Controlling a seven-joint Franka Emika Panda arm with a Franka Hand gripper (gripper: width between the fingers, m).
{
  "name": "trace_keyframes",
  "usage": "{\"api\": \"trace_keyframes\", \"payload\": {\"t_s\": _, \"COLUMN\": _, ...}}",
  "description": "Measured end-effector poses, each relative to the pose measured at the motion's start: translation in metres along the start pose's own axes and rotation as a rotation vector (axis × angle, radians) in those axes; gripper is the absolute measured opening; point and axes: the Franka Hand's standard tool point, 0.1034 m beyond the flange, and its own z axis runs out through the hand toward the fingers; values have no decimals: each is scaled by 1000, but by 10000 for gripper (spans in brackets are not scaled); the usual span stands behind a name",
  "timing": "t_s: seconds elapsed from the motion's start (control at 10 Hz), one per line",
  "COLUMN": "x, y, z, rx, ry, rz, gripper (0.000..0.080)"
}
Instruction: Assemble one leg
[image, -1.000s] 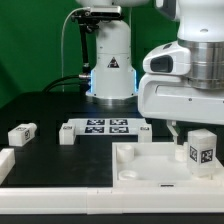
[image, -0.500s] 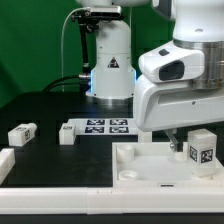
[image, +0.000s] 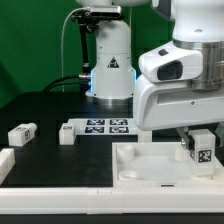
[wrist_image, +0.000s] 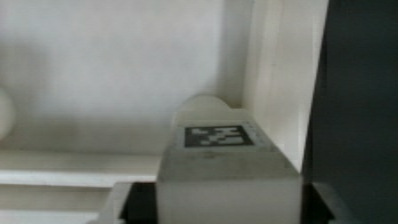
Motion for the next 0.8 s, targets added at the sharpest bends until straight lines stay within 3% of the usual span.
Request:
{"api": "trace_keyframes", "payload": {"t_s": 0.1, "x": 1, "y": 0, "z": 0, "rx": 1, "ry": 6, "rz": 31, "gripper": 290}}
{"api": "trace_keyframes", "payload": {"t_s": 0.8, "x": 3, "y": -5, "z": 1, "rx": 2, "ry": 65, "rz": 1214, "gripper": 291}}
